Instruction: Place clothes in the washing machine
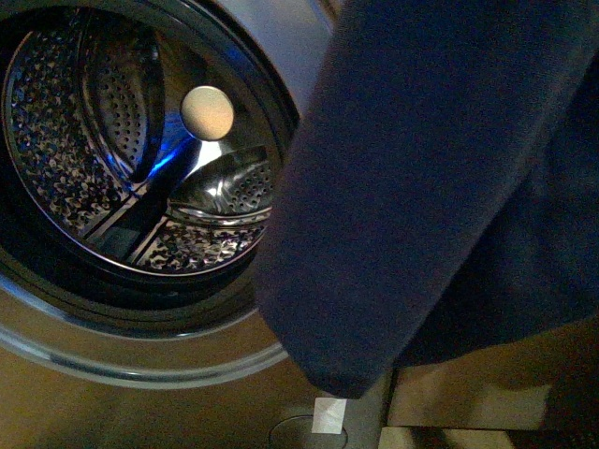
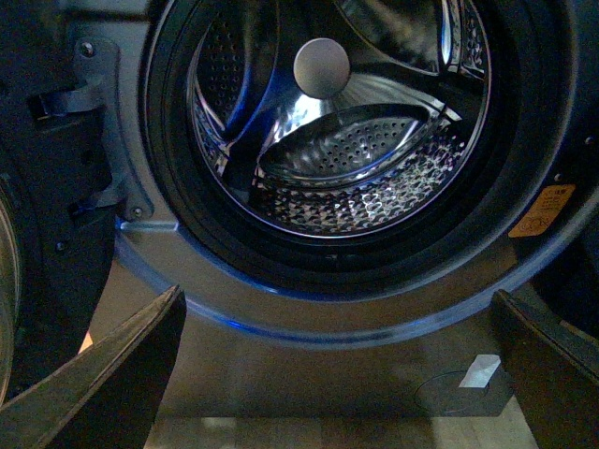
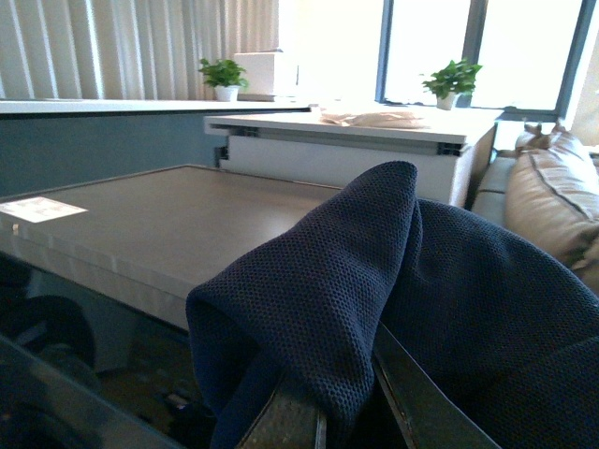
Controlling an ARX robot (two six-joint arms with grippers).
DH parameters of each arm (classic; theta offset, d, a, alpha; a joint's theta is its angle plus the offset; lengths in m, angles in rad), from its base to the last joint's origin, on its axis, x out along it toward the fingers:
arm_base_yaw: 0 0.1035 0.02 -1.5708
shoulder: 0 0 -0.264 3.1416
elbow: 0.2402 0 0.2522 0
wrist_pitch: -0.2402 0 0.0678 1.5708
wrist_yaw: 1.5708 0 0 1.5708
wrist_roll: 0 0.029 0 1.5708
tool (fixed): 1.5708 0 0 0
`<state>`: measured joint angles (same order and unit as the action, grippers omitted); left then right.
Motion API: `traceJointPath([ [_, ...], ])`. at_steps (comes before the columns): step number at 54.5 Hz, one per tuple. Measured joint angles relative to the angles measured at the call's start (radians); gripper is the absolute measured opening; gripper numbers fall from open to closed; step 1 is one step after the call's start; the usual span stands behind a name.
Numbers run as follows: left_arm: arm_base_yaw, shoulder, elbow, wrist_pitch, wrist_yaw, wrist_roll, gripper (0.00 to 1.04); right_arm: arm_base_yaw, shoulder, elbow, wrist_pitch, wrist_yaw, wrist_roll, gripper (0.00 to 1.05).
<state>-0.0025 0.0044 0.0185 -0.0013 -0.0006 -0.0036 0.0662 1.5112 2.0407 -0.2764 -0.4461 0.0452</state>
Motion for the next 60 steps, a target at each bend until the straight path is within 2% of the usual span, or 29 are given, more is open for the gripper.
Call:
traceJointPath([
  [11,0.0,0.0,0.0,0.0,0.0,0.0,0.98,0.075,-0.01,-0.001,-0.022,-0.089,0.054,0.06],
  [24,0.0,0.0,0.0,0.0,0.0,0.0,0.98,0.092,-0.012,-0.003,-0.027,-0.164,0.1,0.06],
  [38,0.0,0.0,0.0,0.0,0.0,0.0,0.98,0.077,0.002,0.011,0.072,-0.195,0.109,0.06],
  [60,0.0,0.0,0.0,0.0,0.0,0.0,0.98,0.067,0.018,0.011,0.075,-0.195,0.109,0.06],
])
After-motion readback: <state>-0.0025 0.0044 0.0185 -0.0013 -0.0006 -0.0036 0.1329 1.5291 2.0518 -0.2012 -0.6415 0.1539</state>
